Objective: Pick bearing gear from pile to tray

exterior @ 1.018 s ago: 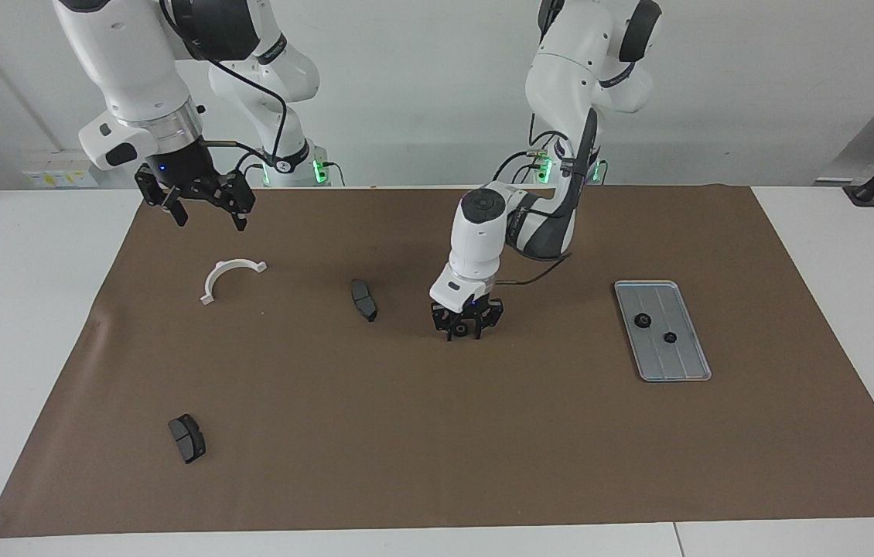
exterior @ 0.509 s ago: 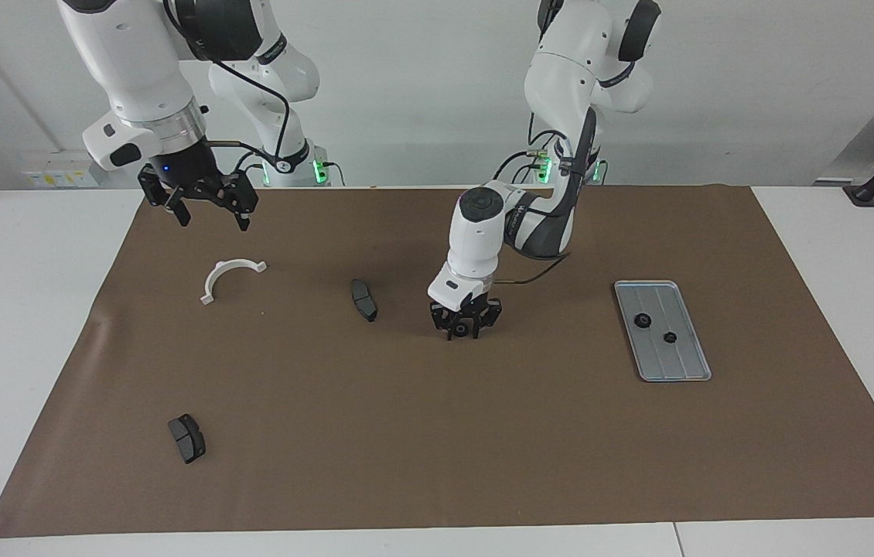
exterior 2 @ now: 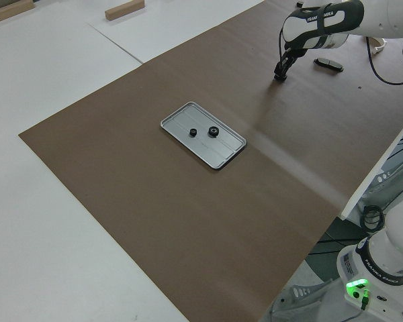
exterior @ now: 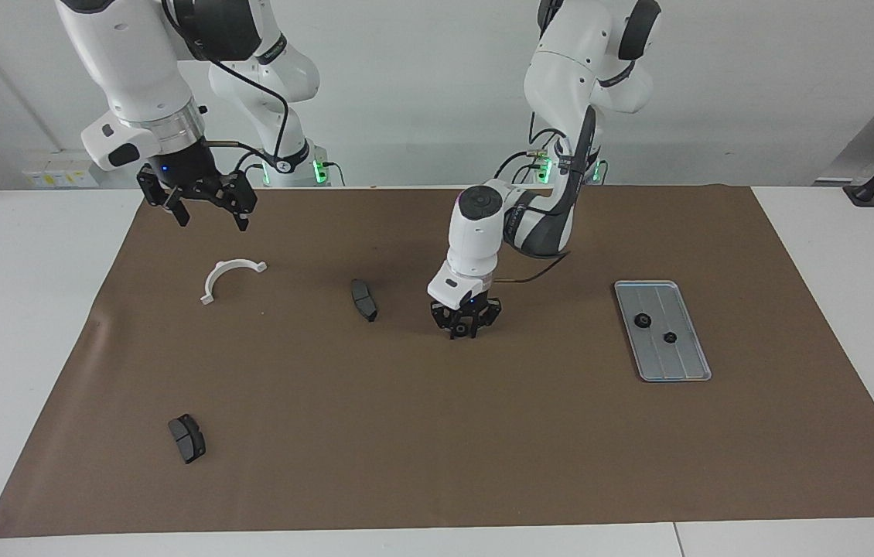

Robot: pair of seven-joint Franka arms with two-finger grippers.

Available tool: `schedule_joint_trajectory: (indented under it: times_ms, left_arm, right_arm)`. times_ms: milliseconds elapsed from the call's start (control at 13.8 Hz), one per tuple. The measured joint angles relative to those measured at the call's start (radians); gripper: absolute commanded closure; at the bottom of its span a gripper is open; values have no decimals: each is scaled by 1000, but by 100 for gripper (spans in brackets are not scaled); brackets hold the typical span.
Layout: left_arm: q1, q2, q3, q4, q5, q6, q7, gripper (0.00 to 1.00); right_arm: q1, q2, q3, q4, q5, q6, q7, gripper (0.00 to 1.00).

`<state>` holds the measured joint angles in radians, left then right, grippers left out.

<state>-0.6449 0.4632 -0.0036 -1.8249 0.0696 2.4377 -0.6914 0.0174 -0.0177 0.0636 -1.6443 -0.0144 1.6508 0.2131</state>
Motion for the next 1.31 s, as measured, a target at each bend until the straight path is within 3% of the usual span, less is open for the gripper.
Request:
schedule_joint_trajectory:
  times_ms: [581,727,1018,1308]
  left_arm:
    - [-3,-3,5,-2,1,-8,-3,79]
    - [29,-2,33,38,4,-68,3,79]
    - [236,2,45,161,20,-227,185,79]
    - [456,1,45,165,20,-316,518,82]
  right_arm:
    - [0,0,0,0,0,0,0,0]
    - [0,0,0,0,0,0,0,0]
    - [0,0,0,0,0,0,0,0]
    - [0,0,0,0,0,0,0,0]
